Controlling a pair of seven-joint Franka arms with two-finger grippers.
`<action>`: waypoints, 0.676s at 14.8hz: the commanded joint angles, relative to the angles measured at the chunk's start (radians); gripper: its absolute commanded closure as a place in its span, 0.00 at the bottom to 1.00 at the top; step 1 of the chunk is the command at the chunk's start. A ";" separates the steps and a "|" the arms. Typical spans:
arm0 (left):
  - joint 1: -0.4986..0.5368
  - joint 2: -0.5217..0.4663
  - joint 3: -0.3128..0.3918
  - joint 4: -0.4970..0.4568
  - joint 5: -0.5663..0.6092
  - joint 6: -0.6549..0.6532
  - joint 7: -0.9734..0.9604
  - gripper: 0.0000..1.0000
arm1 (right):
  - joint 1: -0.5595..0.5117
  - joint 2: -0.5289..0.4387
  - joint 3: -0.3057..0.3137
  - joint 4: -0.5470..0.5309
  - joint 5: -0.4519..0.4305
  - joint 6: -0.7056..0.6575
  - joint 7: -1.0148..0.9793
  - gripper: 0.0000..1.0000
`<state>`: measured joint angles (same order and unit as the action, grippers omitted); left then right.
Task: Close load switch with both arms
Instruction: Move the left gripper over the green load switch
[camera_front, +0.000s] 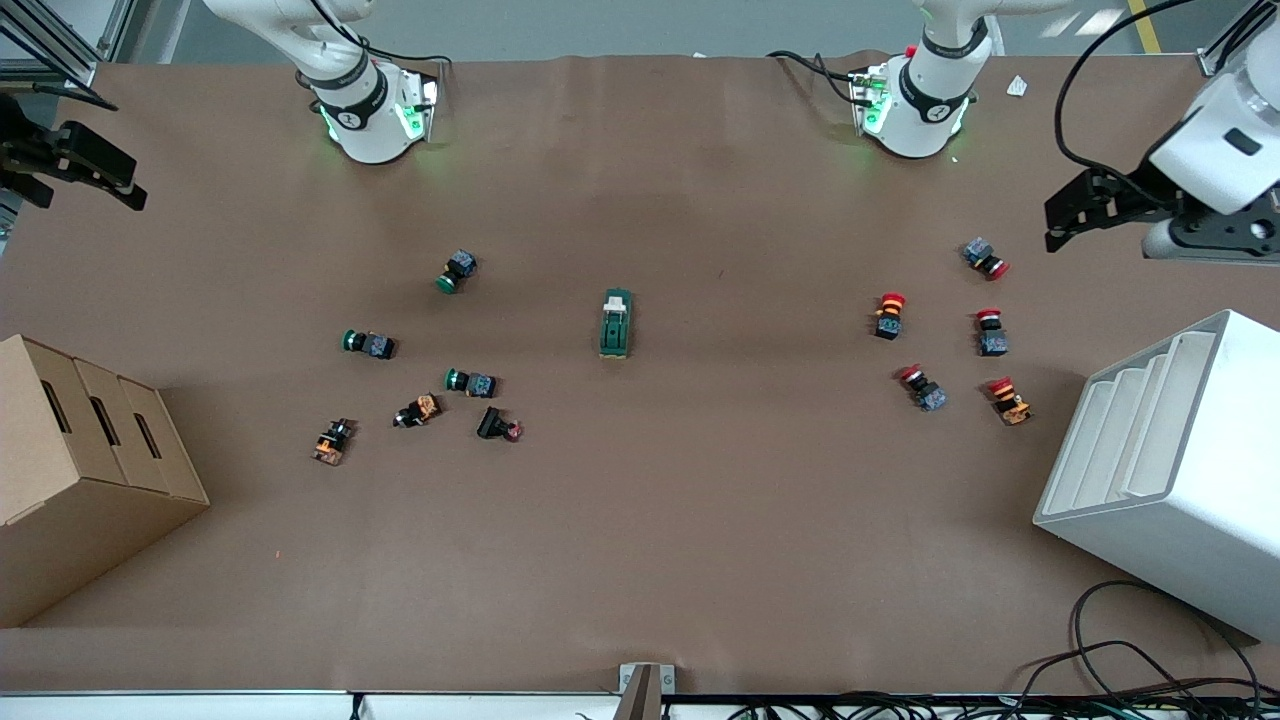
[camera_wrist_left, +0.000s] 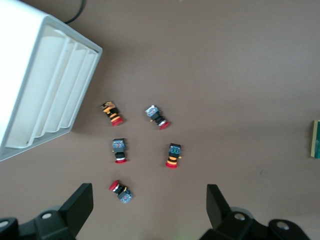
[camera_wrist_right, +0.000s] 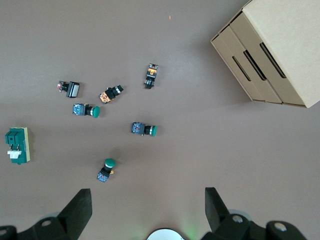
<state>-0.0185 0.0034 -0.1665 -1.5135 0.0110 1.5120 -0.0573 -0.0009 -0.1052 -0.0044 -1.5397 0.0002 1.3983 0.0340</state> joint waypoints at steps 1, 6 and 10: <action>-0.001 0.067 -0.073 0.036 -0.013 0.040 -0.036 0.00 | 0.002 -0.025 0.000 -0.020 -0.016 -0.012 0.003 0.00; -0.032 0.151 -0.240 0.023 0.007 0.180 -0.286 0.00 | 0.001 -0.019 0.000 -0.007 -0.019 -0.025 0.009 0.00; -0.225 0.251 -0.245 0.004 0.139 0.299 -0.583 0.00 | -0.005 -0.010 -0.003 0.001 -0.017 -0.025 0.003 0.00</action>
<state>-0.1613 0.2020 -0.4086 -1.5215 0.0698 1.7689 -0.4999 -0.0023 -0.1052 -0.0083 -1.5373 -0.0016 1.3821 0.0348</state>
